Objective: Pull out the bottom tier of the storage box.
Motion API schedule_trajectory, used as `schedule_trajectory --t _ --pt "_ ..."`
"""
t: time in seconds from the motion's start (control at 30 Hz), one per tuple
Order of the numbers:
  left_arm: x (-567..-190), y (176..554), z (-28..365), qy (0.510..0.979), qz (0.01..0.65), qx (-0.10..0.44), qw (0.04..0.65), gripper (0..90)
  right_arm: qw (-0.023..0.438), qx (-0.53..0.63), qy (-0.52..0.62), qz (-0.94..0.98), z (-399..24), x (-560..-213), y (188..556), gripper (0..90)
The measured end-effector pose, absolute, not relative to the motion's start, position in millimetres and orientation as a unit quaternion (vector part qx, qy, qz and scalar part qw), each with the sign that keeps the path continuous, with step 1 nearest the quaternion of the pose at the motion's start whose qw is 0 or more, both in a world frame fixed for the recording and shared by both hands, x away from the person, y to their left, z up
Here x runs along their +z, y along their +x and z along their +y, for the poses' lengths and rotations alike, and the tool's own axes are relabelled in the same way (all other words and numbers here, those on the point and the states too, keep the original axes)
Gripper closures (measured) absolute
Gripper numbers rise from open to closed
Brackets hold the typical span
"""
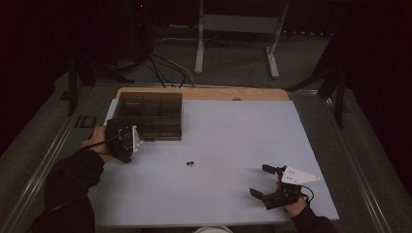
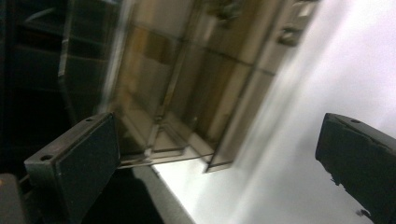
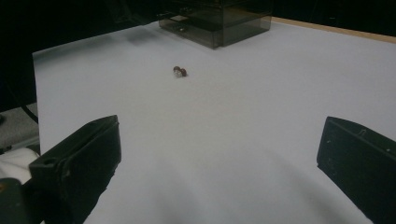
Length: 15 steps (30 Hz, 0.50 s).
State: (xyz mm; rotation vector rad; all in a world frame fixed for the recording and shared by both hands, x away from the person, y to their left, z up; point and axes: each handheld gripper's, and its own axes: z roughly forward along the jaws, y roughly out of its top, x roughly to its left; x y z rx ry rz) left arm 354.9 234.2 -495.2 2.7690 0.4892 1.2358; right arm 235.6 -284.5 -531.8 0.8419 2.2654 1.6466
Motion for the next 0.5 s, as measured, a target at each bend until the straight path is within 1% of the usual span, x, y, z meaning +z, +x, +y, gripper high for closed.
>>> schedule_trajectory --t 0.1,0.4,0.5 --pt "-494 358 238 0.902 0.160 0.400 0.035 1.0 0.109 0.557 0.285 0.772 -284 -532 235 0.0" --pt "-490 370 250 0.920 0.158 0.350 0.070 1.0 0.110 0.559 0.286 0.771 -284 -532 235 0.0" --pt "-491 371 251 0.923 0.151 0.347 0.070 1.0 0.111 0.557 0.284 0.772 -284 -532 235 0.0"
